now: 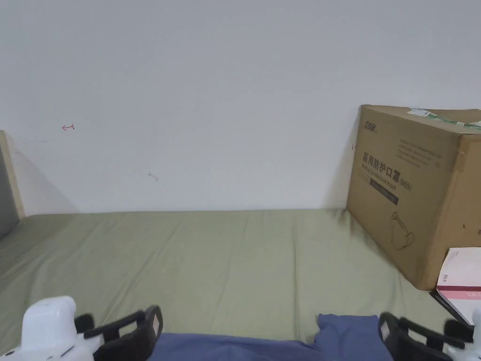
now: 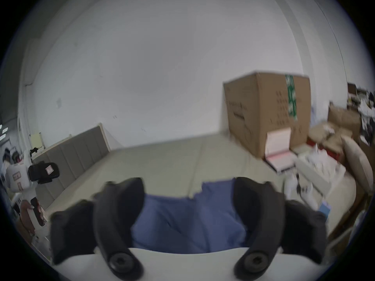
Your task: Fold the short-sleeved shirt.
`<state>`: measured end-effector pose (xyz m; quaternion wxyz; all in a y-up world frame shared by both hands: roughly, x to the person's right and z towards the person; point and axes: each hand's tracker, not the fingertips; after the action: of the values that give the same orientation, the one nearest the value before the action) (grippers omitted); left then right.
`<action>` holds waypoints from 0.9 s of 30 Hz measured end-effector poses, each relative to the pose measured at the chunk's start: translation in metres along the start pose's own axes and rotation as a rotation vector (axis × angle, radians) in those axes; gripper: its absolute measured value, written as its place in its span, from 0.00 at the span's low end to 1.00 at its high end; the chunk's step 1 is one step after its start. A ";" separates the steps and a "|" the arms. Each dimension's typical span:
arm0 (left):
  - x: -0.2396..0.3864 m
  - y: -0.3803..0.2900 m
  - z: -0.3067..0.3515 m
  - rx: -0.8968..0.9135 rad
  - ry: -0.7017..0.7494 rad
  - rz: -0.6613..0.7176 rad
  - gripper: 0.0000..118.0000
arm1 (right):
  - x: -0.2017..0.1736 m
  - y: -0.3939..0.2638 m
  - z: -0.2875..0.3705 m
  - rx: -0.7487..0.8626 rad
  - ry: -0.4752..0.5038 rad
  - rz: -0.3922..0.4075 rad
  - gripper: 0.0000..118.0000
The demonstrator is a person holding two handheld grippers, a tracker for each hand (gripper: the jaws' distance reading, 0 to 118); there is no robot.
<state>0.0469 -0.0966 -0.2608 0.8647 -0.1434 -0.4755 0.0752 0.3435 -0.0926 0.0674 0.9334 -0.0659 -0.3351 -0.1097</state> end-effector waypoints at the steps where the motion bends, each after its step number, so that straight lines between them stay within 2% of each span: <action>1: 0.003 0.003 -0.002 0.019 -0.026 -0.001 0.40 | -0.005 0.002 -0.005 0.021 0.004 0.017 0.29; 2: 0.006 0.006 -0.005 0.018 -0.047 0.001 0.11 | -0.010 0.005 -0.009 0.032 0.004 0.026 0.01; 3: 0.010 0.006 -0.010 0.013 -0.041 -0.009 0.00 | -0.014 0.006 -0.016 0.025 -0.003 0.020 0.00; 5: 0.013 0.004 -0.018 0.040 0.022 -0.059 0.00 | -0.016 0.006 -0.029 0.029 0.007 -0.001 0.00; 6: 0.013 0.004 -0.021 0.028 -0.009 -0.051 0.00 | -0.016 0.005 -0.036 0.021 0.048 -0.024 0.00; 9: 0.016 0.003 -0.028 0.035 -0.014 -0.048 0.00 | -0.020 0.002 -0.043 0.033 0.017 -0.024 0.00; 13: 0.011 0.025 -0.041 0.032 -0.006 -0.039 0.00 | -0.017 0.005 -0.044 0.047 0.036 -0.045 0.00; 15: 0.001 0.043 -0.063 -0.083 0.028 -0.045 0.00 | -0.016 0.006 -0.050 0.031 0.040 -0.032 0.00; 18: -0.037 0.066 -0.139 -0.425 0.025 0.042 0.00 | -0.012 0.008 -0.059 0.002 0.055 -0.035 0.00; 22: -0.093 0.038 -0.234 -0.775 0.004 0.131 0.00 | -0.006 0.005 -0.077 -0.054 0.063 -0.040 0.00; 25: -0.120 0.001 -0.283 -0.924 0.088 0.058 0.00 | -0.003 -0.004 -0.090 -0.096 0.057 -0.021 0.00; 27: -0.135 -0.019 -0.307 -0.953 0.116 0.025 0.02 | 0.000 -0.010 -0.098 -0.127 0.032 -0.001 0.00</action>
<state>0.2332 -0.2045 -0.5184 0.7270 -0.5332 -0.4061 -0.1489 0.4013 -0.1216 -0.0075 0.9326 -0.1232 -0.3124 -0.1323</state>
